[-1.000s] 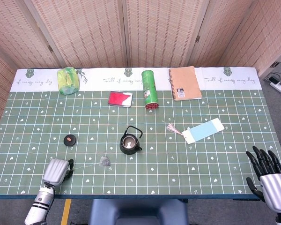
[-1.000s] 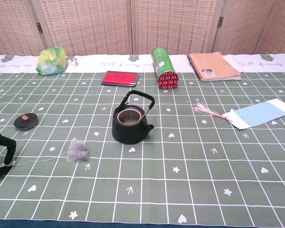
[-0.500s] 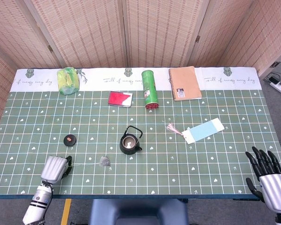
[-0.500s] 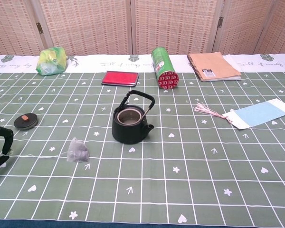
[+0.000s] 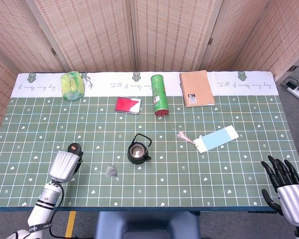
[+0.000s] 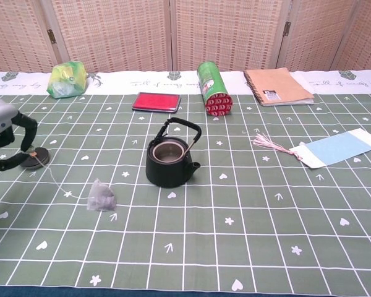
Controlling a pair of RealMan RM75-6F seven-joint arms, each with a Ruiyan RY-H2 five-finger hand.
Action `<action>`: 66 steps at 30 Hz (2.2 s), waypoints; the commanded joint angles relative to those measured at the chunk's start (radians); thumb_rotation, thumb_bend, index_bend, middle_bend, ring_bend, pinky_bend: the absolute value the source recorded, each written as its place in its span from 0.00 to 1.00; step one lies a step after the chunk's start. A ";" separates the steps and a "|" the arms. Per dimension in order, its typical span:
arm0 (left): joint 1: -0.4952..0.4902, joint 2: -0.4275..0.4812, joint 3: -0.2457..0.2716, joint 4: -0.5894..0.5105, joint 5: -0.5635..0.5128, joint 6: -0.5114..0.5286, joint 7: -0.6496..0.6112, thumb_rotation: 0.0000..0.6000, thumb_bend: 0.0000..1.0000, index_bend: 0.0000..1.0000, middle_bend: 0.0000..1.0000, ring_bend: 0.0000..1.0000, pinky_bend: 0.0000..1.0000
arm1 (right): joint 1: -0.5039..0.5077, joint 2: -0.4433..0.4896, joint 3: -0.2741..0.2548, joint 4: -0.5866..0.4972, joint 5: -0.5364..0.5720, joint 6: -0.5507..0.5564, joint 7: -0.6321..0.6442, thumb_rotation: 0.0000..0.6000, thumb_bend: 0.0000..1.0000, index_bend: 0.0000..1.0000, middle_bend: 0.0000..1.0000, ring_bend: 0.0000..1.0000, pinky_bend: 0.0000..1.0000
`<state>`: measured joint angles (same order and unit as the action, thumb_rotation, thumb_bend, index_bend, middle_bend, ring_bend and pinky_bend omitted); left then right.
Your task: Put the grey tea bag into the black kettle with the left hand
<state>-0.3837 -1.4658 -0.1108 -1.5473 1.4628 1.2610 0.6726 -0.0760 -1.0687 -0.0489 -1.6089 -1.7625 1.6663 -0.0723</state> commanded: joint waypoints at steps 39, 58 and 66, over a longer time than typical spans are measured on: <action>-0.449 0.065 -0.262 -0.369 -0.349 -0.055 0.582 1.00 0.44 0.63 1.00 1.00 1.00 | 0.012 0.035 0.020 0.009 0.078 -0.026 0.098 1.00 0.41 0.00 0.00 0.00 0.00; -0.586 -0.037 -0.197 -0.333 -0.419 -0.010 0.657 1.00 0.44 0.63 1.00 1.00 1.00 | -0.011 0.048 0.011 0.032 0.064 0.018 0.151 1.00 0.41 0.00 0.00 0.00 0.00; -0.599 -0.032 -0.158 -0.311 -0.438 -0.009 0.647 1.00 0.44 0.62 1.00 1.00 1.00 | -0.021 0.051 0.015 0.037 0.064 0.040 0.167 1.00 0.41 0.00 0.00 0.00 0.00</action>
<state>-0.9814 -1.5013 -0.2736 -1.8622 1.0250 1.2521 1.3265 -0.0960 -1.0183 -0.0348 -1.5725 -1.6996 1.7055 0.0939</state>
